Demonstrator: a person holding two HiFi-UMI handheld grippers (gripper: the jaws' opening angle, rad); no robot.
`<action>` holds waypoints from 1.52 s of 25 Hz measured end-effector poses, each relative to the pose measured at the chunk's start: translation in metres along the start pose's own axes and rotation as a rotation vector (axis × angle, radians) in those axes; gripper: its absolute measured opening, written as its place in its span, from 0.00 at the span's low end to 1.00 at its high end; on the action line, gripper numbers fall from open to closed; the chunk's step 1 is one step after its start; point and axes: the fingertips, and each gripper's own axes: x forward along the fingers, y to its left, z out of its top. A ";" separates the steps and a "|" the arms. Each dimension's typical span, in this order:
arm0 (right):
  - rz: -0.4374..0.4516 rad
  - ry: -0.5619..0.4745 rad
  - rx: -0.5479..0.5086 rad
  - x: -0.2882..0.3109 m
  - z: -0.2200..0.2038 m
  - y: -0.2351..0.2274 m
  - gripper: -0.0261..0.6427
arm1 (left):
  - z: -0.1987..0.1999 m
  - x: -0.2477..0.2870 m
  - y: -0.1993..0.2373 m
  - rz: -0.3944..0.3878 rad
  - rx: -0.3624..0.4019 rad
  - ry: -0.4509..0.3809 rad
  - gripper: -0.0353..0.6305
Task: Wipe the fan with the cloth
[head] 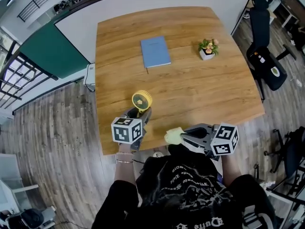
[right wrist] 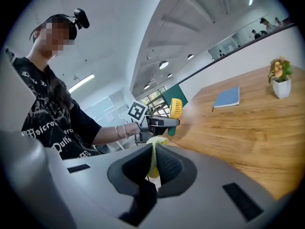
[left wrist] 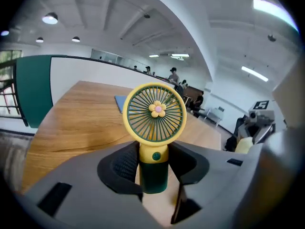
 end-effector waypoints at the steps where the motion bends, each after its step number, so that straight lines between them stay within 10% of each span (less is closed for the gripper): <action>1: -0.017 -0.008 0.002 -0.003 -0.001 -0.002 0.08 | -0.004 0.003 0.004 0.028 0.036 0.033 0.35; 8: -0.085 -0.050 0.054 -0.016 -0.014 -0.010 0.08 | -0.043 0.030 0.022 0.143 0.327 0.305 0.35; 18: -0.065 -0.115 0.133 -0.019 -0.017 -0.014 0.08 | -0.069 0.050 0.019 0.127 0.466 0.476 0.35; 31: -0.054 -0.139 0.185 -0.019 -0.018 -0.026 0.08 | -0.074 0.053 0.020 0.108 0.418 0.461 0.36; 38: -0.127 -0.165 0.163 -0.017 -0.012 -0.038 0.08 | -0.064 0.043 0.025 0.153 0.330 0.354 0.57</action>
